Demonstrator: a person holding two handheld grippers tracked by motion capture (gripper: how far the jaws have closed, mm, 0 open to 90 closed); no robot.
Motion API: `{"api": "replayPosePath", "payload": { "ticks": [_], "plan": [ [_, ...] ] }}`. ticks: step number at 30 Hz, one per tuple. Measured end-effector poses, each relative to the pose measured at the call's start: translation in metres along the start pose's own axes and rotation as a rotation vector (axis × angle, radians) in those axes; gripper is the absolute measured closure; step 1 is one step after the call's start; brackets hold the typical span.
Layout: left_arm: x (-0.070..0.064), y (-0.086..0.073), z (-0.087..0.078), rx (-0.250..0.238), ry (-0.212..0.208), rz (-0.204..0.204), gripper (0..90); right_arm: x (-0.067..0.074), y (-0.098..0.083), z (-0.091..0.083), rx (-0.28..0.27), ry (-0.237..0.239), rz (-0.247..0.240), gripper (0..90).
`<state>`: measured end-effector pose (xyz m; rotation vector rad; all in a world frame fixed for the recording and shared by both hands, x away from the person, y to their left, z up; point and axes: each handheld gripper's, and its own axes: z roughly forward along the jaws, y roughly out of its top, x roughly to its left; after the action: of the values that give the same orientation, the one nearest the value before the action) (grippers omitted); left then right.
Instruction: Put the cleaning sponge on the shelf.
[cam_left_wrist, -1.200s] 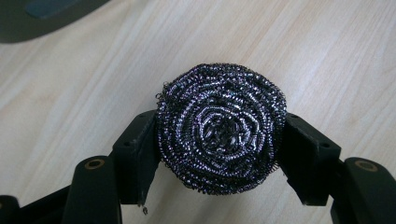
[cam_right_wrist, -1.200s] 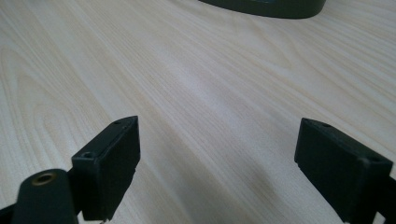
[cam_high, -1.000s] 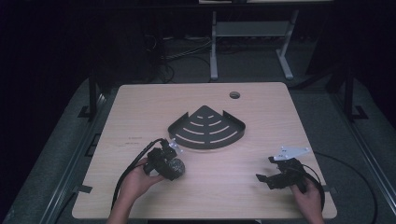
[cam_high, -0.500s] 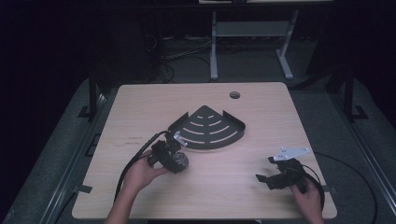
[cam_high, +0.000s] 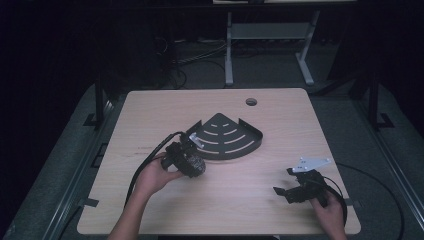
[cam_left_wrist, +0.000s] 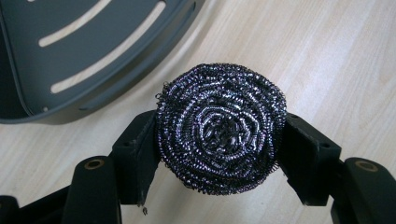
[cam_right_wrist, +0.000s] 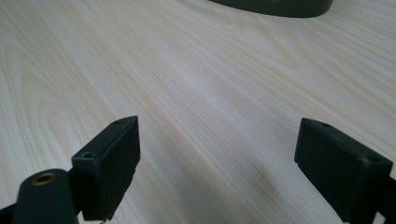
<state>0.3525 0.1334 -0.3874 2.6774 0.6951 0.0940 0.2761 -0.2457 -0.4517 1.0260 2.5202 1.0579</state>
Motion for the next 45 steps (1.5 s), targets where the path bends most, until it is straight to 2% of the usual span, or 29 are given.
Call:
{"api": "replayPosePath", "payload": {
  "ticks": [11,27,36,42,45],
  "plan": [
    [0.007,0.014,-0.003,0.011,-0.003,0.012,33.7,0.0,0.001,0.0,-0.003,0.001,-0.001,13.8],
    [0.017,0.043,-0.008,0.021,0.001,0.041,33.7,0.001,0.001,0.0,-0.002,0.003,0.006,13.8],
    [0.025,0.054,-0.006,0.021,0.006,0.028,33.6,-0.001,0.0,-0.001,-0.011,0.003,0.012,13.8],
    [0.03,0.062,-0.007,0.001,0.008,0.021,33.6,-0.001,0.001,0.0,-0.01,0.006,0.007,13.8],
    [0.032,0.068,-0.005,0.002,0.005,0.027,33.6,-0.001,0.001,0.0,-0.012,0.004,0.006,13.9]
  ]
}}
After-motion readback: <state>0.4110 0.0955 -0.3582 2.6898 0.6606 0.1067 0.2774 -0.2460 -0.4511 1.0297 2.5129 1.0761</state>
